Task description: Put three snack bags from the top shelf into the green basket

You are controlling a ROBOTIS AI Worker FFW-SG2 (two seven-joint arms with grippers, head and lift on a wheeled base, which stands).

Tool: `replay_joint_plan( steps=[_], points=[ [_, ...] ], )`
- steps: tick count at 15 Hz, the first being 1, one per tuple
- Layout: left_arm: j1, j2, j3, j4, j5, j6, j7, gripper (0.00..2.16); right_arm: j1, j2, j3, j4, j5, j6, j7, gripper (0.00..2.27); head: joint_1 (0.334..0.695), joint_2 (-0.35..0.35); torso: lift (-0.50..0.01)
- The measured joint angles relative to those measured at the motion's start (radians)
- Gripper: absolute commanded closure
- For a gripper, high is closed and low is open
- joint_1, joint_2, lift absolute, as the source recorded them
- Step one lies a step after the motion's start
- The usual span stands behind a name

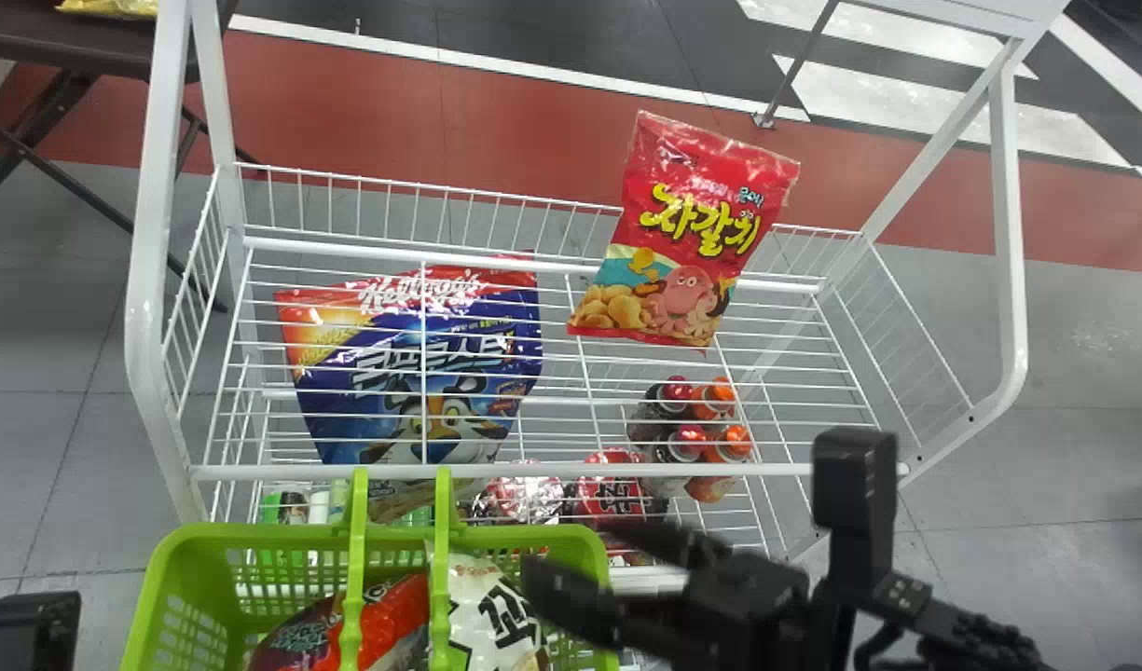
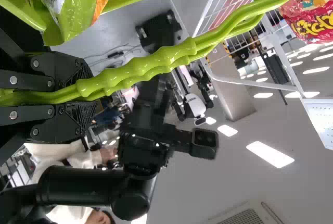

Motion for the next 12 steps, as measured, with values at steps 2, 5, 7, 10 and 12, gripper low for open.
replay_joint_plan(
  steps=[2,5,7,10,12],
  points=[
    [0.001,-0.001,-0.002,0.003,0.0,-0.006,0.0,1.45,0.038,0.016,0.053,0.061,0.077,-0.389,0.036,0.07,0.695,-0.35,-0.046],
    [0.011,-0.004,-0.005,0.006,0.0,-0.032,0.0,1.45,0.105,0.02,0.104,0.103,0.131,-0.619,0.002,0.08,0.695,-0.35,-0.046],
    [0.006,-0.006,-0.012,0.012,0.0,-0.038,0.001,1.45,0.179,0.013,0.108,0.136,0.163,-0.82,-0.04,0.08,0.695,-0.35,-0.046],
    [0.001,-0.002,-0.017,0.016,0.001,-0.037,-0.004,1.45,0.273,0.003,0.108,0.19,0.197,-1.042,-0.122,0.08,0.695,-0.35,-0.046],
    [0.003,0.0,-0.018,0.017,0.004,-0.038,-0.006,1.45,0.295,0.003,0.109,0.211,0.214,-1.098,-0.16,0.08,0.695,-0.35,-0.046]
  ],
)
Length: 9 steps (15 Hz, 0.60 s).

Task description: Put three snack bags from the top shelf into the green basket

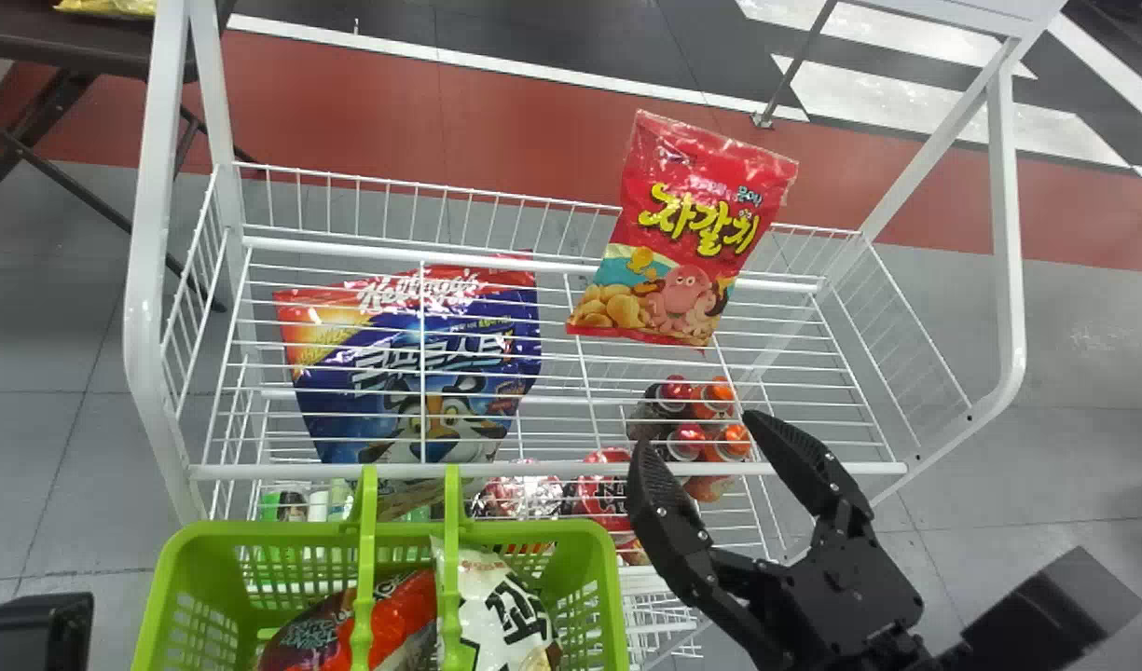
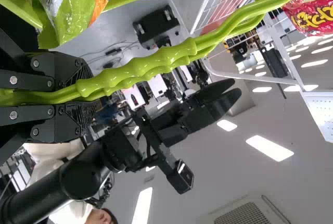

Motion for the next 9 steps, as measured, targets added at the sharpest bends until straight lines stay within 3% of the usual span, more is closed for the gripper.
replay_joint_plan(
  steps=[9],
  points=[
    [0.031,-0.003,0.003,-0.017,0.001,-0.01,-0.008,1.45,0.004,-0.006,0.014,0.0,0.014,-0.019,-0.09,0.07,0.695,-0.35,-0.046]
  ],
)
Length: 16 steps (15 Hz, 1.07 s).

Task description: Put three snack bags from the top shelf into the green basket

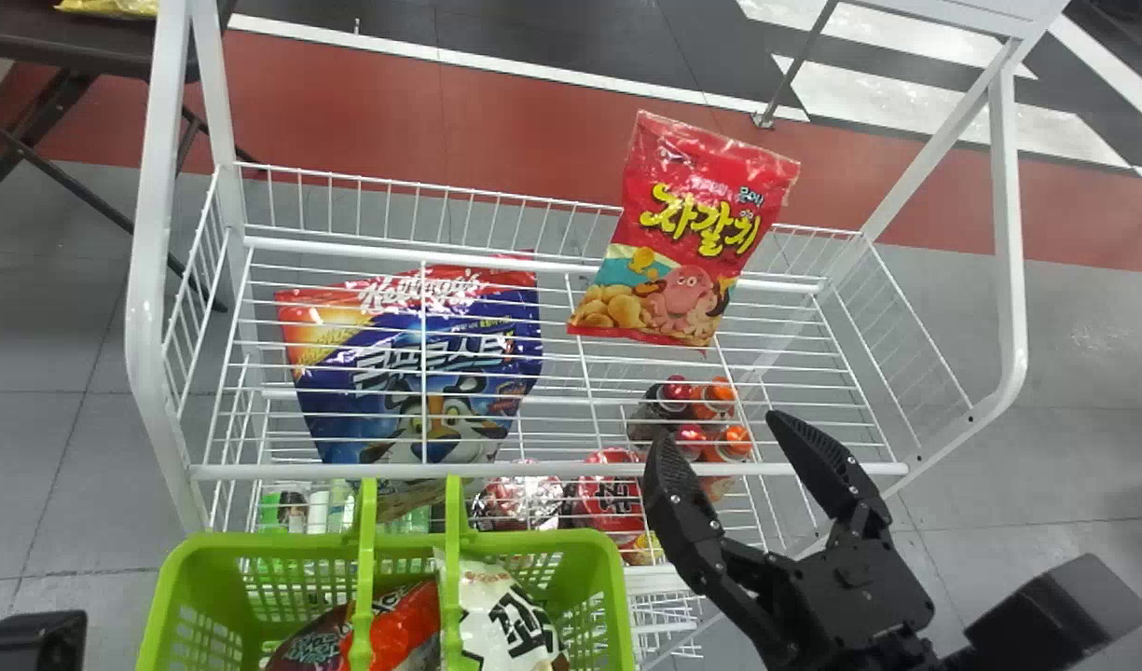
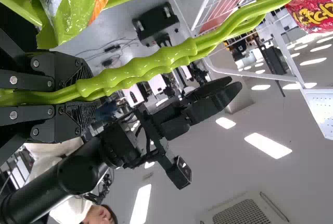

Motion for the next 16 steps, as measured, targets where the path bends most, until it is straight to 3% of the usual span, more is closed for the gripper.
replay_joint_plan(
  steps=[16],
  points=[
    [0.003,0.003,0.002,-0.01,0.0,0.003,0.002,1.45,0.003,-0.005,-0.003,-0.003,0.0,-0.018,-0.014,0.08,0.695,-0.35,-0.046]
  ],
)
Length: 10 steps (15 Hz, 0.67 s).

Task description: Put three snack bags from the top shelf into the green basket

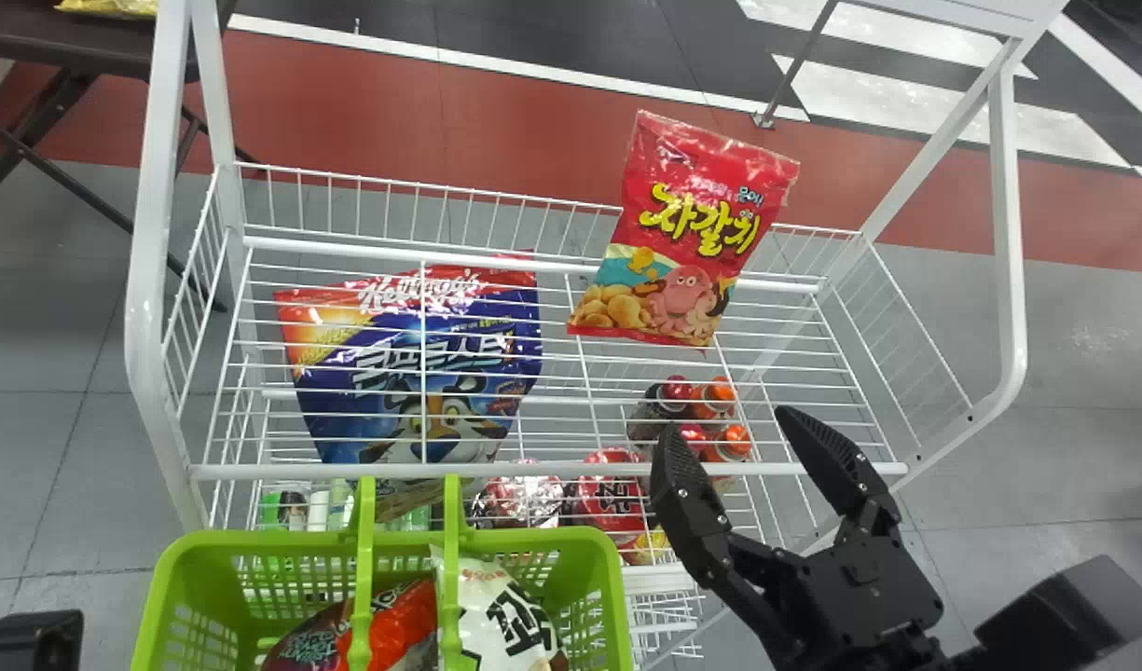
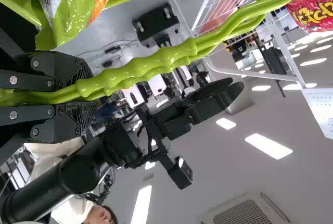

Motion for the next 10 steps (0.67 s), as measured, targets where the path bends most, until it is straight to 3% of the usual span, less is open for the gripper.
replay_joint_plan(
  steps=[10],
  points=[
    [0.0,0.0,0.003,0.0,0.0,0.0,-0.001,1.45,0.0,0.0,-0.004,0.005,-0.001,-0.024,-0.002,0.08,0.695,-0.35,-0.046]
  ],
)
